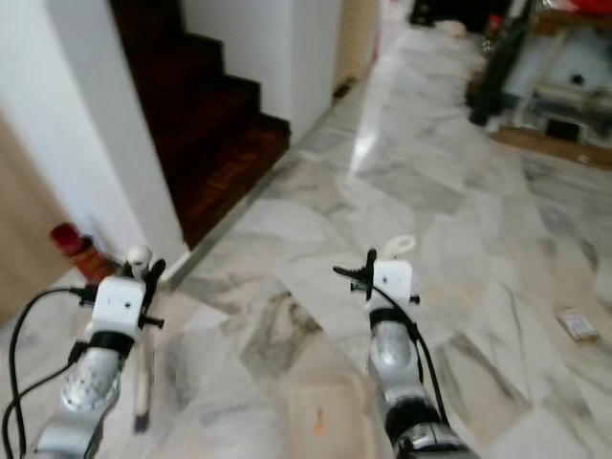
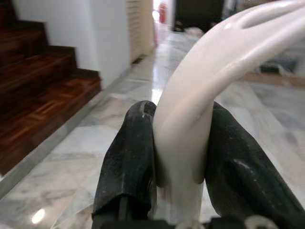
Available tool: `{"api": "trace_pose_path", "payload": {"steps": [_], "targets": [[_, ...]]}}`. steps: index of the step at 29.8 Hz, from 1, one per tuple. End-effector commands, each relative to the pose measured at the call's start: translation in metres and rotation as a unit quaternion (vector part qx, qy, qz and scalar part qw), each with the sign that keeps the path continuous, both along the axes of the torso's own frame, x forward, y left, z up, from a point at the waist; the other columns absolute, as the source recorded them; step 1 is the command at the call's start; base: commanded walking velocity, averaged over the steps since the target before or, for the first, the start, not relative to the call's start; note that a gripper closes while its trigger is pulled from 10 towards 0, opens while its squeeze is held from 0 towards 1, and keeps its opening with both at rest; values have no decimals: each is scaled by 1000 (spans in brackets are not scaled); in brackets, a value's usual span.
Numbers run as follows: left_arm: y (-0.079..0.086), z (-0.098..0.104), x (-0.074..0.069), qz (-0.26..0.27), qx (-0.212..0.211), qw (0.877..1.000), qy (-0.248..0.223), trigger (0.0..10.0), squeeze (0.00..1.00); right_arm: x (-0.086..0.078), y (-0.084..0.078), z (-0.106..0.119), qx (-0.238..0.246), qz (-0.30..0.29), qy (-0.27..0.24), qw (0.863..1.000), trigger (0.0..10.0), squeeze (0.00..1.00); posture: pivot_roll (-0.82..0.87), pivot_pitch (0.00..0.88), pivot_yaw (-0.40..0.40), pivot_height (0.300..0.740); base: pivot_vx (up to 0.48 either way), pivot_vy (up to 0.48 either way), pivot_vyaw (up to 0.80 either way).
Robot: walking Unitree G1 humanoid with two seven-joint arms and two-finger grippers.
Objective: Sweep floor
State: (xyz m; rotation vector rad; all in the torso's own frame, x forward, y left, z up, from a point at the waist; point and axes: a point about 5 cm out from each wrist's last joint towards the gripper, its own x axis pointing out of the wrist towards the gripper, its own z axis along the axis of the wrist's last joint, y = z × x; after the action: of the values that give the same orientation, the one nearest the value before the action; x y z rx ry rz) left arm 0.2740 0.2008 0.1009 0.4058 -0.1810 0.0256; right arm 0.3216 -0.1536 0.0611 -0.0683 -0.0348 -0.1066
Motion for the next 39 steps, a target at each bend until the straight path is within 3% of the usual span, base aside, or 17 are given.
{"api": "trace_pose_path", "payload": {"steps": [1,6,17,22,39], "targets": [[-5,2,3,-12,2,1000,-4,10000,0,-1,-10,0,-4,-18,0,1000,10000,0,161,0,46,740,0,0,-800],[-4,3,6,-9,1,1000,-5,10000,0,1,-6,2,-5,-15,-4,1000,10000,0,152,0,39,740,0,0,-721],[-9,-2,6,-4,-6,1000,-2,10000,0,3,-12,6,-10,-16,-12,1000,10000,0,139,0,14,740,0,0,0],[-8,-3,4,5,0,1000,0,10000,0,3,-14,6,-11,-17,-10,1000,10000,0,138,0,7,740,0,-385,0],[-7,-3,4,8,-17,1000,-4,10000,0,4,-13,6,-15,-12,-9,1000,10000,0,137,0,2,740,0,-67,-761]]}}
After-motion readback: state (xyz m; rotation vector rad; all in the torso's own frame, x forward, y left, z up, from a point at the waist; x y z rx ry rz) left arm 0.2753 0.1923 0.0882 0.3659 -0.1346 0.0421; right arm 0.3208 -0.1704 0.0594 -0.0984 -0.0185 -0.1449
